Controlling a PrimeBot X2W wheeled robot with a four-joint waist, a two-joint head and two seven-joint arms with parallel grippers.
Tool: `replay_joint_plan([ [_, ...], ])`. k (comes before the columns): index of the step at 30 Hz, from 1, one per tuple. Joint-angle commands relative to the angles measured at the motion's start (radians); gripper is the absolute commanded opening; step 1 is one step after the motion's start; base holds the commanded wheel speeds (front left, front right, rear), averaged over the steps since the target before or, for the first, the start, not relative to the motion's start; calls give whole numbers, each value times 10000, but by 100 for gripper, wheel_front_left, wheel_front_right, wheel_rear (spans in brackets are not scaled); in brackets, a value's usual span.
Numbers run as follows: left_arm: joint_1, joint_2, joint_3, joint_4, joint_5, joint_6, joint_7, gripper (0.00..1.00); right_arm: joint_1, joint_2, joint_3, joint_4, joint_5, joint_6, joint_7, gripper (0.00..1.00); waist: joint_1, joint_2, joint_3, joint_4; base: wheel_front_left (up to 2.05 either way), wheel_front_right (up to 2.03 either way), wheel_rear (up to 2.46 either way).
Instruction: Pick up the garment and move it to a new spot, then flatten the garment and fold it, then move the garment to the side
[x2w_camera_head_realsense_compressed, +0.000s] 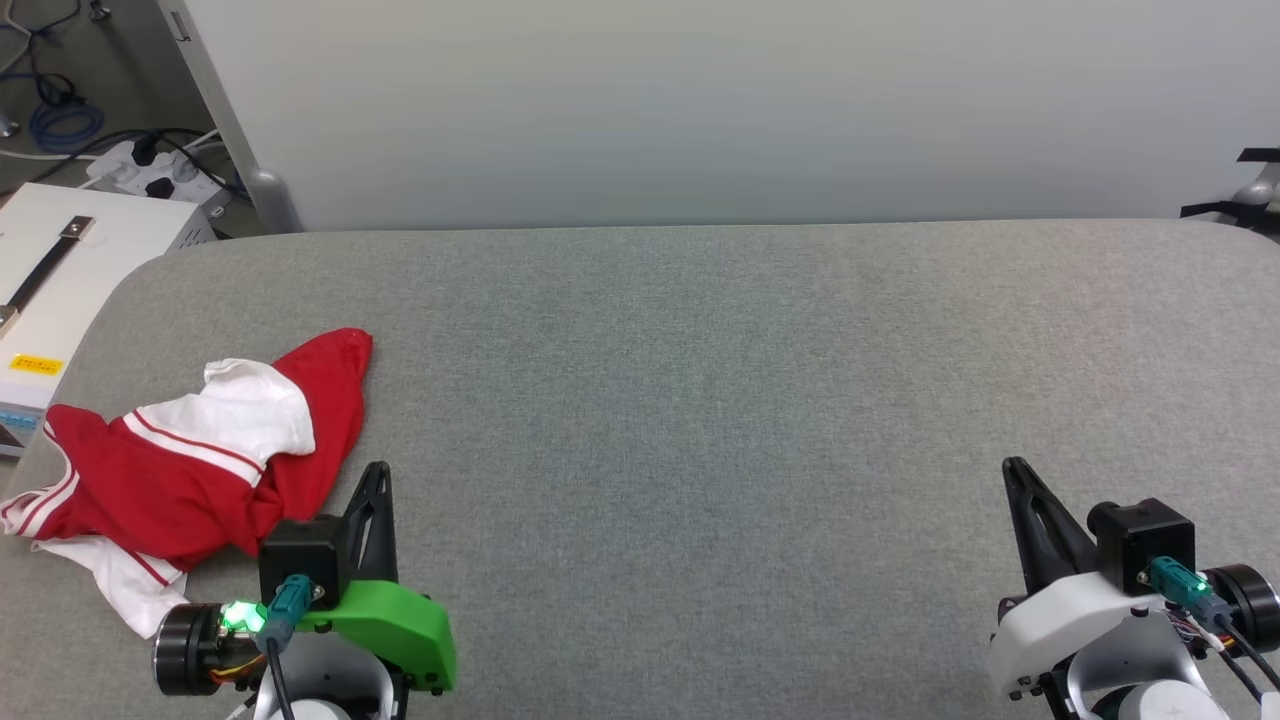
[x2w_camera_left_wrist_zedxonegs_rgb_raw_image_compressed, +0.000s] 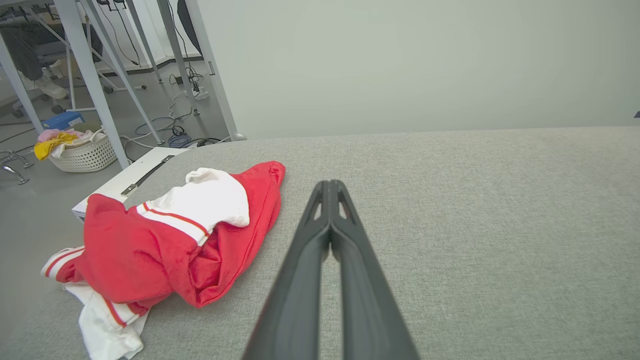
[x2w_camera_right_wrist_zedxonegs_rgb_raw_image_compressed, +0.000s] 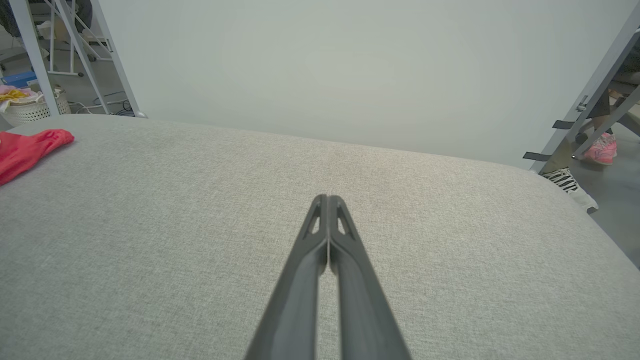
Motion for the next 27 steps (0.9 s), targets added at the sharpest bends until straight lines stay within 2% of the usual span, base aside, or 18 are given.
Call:
replay_joint_plan([
  [1, -177, -42, 5, 11, 99, -28, -7, 0, -161, -3, 5, 16, -97, -7, 28, 0, 0, 0, 0, 0, 0, 0, 0],
  [10, -177, -42, 5, 11, 99, -28, -7, 0, -161, -3, 5, 16, -97, -7, 28, 0, 0, 0, 0, 0, 0, 0, 0],
  [11, 0, 0, 0, 0, 0, 0, -1, 100, 0, 0, -2, 0, 0, 0, -1, 100, 0, 0, 0, 0, 0, 0, 0],
  [27, -38, -2, -250, -68, -7, 302, -308, 100, 8, 0, -216, -165, 355, -1, -304, 100, 0, 0, 29, 4, 0, 0, 0],
])
